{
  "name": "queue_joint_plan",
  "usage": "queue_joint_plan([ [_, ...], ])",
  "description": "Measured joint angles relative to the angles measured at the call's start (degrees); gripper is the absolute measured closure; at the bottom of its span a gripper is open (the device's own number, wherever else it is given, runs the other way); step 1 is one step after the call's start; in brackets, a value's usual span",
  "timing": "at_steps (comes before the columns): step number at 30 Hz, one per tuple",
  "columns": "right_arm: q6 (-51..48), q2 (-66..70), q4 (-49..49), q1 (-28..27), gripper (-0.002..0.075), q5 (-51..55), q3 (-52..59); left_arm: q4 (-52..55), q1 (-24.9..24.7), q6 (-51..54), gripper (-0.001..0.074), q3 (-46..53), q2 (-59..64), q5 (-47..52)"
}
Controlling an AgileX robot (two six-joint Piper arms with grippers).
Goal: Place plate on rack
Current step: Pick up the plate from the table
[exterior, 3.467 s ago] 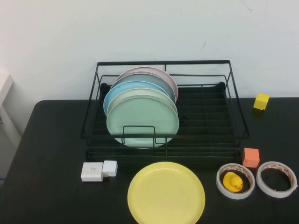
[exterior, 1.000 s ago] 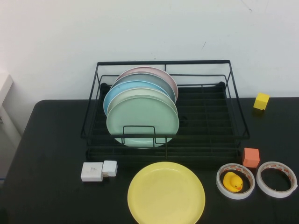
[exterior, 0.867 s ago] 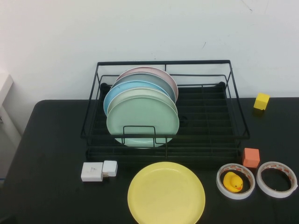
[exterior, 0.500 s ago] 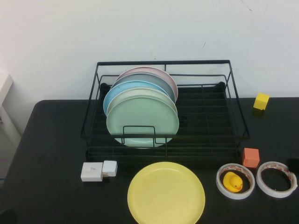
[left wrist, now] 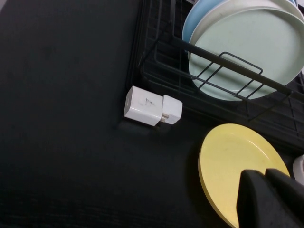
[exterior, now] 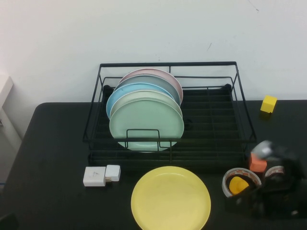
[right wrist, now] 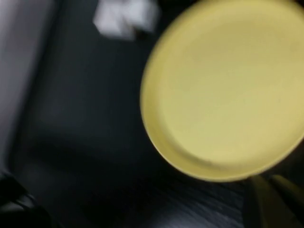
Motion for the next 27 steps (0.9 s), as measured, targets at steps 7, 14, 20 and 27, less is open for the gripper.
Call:
queue_joint_plan([
  [7,2.85,6.75,1.18,7.37,0.0625,-6.22,-3.18,0.0,0.0,0.0,0.0737,0.0,0.0,0.0],
  [14,5.62,11.73,1.51,7.48,0.0346,-8.58,-6.95,-0.11,0.0,0.0,0.0736,0.0,0.0,0.0],
  [20,7.58,18.43,1.61,7.48,0.0314,-8.54,-11.87,-0.11,0.0,0.0,0.0737,0.0,0.0,0.0],
  [27,10.07,25.35,1.8,7.48,0.0356,-4.36,-16.59,-0.11,0.0,0.0,0.0737,0.0,0.0,0.0],
])
